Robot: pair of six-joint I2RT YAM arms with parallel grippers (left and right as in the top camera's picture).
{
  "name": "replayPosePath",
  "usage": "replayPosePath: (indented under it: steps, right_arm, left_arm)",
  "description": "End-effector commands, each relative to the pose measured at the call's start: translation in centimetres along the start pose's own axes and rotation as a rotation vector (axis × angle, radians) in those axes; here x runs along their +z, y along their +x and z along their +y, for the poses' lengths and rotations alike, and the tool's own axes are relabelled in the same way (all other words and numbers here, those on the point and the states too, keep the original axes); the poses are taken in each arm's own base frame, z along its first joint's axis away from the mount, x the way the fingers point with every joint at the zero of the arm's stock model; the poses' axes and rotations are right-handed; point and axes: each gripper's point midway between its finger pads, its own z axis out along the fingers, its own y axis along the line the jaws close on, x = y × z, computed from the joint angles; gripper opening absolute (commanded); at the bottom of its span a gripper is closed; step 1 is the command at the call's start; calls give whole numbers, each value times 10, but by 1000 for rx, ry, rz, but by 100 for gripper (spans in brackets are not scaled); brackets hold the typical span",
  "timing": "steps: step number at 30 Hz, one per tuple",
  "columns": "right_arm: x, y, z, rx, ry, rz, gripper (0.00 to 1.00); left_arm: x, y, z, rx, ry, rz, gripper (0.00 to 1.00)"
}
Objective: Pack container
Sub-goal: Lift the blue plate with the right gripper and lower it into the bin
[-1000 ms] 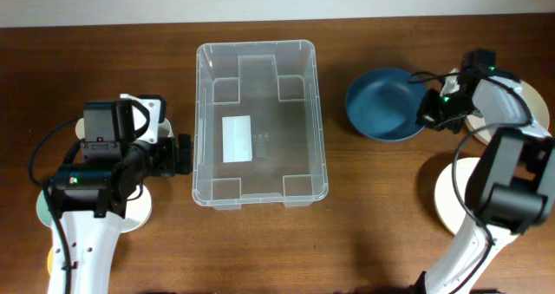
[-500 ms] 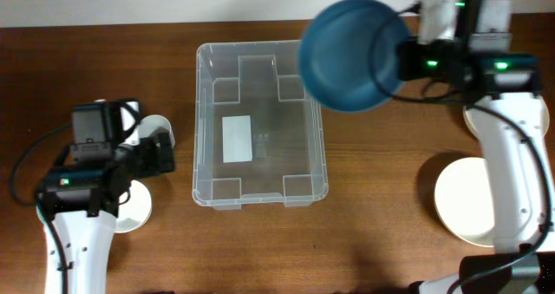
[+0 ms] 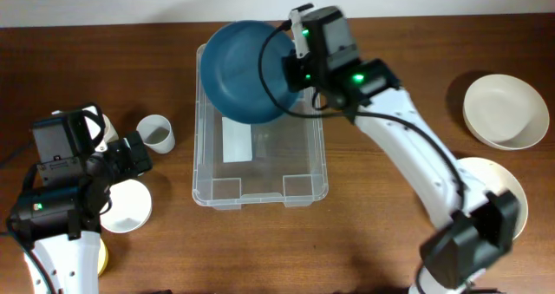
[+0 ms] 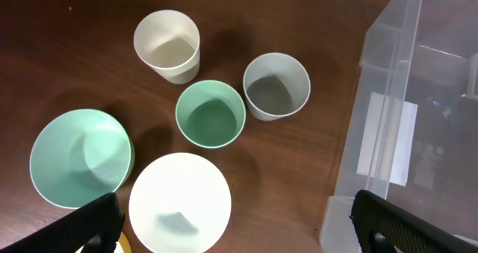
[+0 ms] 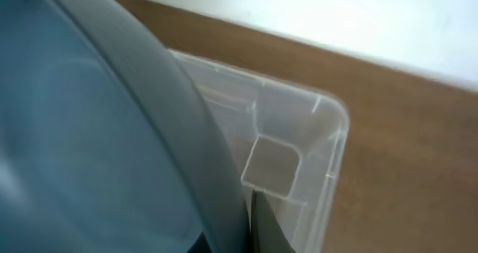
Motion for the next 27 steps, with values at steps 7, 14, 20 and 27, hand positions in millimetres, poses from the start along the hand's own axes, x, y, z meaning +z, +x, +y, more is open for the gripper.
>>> replayPosePath:
  steps: [7,14,20,27]
  right_arm:
    - [53,24,-9,297,81,54,4]
    - [80,59,-11,321,108,163,4]
    - [96,84,-9,340,108,238,4]
    - [101,92,-10,339,111,262,15]
  left_arm:
    - [-7,-6,-2,-18,15,-24,100]
    - [-7,-7,-2,-18,15,-24,99]
    - [-7,-7,-2,-18,15,-24,99]
    - [-7,-7,-2,-18,15,-24,99]
